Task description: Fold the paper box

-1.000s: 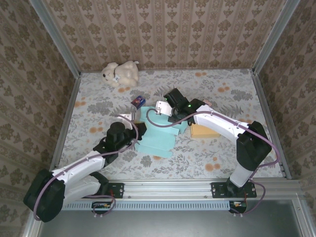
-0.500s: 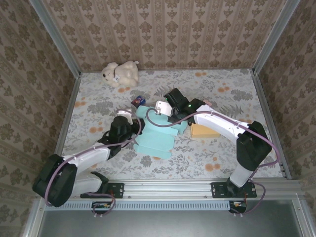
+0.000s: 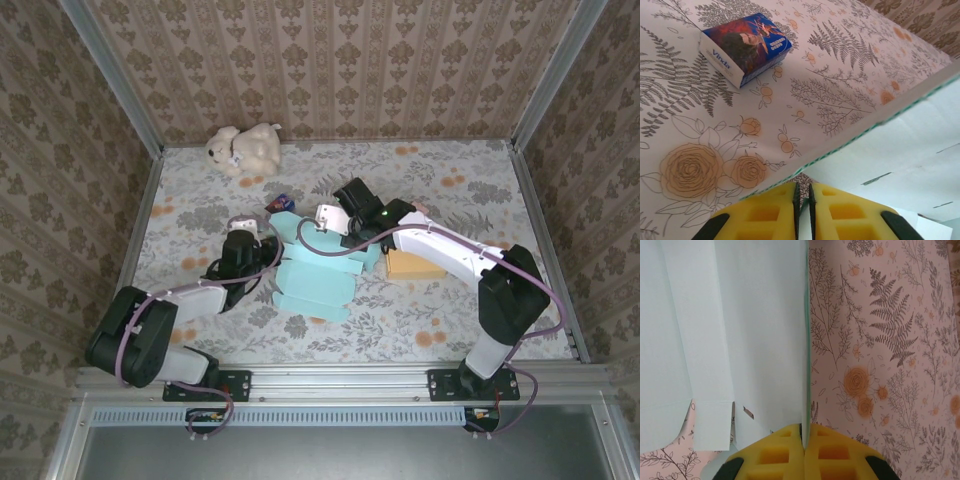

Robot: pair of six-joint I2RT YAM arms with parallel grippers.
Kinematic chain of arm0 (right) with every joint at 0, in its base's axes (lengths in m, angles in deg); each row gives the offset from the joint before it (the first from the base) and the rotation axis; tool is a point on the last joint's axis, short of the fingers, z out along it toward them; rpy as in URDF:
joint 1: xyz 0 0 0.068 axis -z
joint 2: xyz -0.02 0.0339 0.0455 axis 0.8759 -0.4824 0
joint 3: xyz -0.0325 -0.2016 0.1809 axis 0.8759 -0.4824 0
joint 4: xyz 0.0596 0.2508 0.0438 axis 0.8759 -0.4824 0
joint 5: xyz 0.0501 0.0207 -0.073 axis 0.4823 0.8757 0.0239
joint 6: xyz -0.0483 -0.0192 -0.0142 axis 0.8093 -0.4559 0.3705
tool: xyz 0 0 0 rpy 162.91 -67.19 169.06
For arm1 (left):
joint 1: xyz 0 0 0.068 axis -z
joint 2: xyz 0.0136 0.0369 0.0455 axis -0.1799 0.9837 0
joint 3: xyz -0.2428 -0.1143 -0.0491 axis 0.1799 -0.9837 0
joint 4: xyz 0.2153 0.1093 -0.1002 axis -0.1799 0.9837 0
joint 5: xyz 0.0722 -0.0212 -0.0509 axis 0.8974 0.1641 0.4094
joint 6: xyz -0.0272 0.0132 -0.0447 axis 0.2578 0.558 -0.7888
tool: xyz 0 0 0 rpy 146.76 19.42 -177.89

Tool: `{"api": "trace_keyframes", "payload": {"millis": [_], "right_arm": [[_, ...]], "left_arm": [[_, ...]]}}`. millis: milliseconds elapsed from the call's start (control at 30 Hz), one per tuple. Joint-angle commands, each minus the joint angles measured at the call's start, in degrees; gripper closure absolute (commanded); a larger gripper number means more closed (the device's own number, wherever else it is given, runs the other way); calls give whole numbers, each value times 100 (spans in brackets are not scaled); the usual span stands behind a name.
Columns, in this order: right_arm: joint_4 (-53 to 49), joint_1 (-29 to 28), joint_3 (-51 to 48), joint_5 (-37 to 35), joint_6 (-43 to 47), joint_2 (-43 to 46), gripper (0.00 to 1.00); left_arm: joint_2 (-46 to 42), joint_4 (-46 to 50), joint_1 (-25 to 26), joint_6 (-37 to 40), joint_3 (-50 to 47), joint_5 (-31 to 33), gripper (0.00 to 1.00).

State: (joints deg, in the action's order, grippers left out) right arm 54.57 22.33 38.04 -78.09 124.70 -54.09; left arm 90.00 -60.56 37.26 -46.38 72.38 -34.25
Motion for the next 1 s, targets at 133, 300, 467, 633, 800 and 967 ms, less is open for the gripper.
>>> {"api": "trace_keyframes", "payload": {"millis": [133, 300, 467, 633, 800, 967], "right_arm": [[-18, 16, 251, 115, -142, -201, 100], [-19, 16, 279, 107, -182, -235, 100], [-14, 16, 298, 115, -211, -250, 100], [-17, 16, 297, 123, -195, -295, 100], [6, 16, 279, 111, -143, -397, 100], [266, 23, 176, -114, -32, -470, 100]], "left_arm": [[146, -387, -1, -346, 205, -460, 83], [331, -704, 95, -581, 234, -684, 83], [611, -906, 347, -728, 365, -728, 83], [1004, -1315, 448, -960, 454, -874, 83], [1427, -1559, 464, -1013, 521, -857, 81], [1772, -2238, 363, -1156, 449, -1241, 79]]}}
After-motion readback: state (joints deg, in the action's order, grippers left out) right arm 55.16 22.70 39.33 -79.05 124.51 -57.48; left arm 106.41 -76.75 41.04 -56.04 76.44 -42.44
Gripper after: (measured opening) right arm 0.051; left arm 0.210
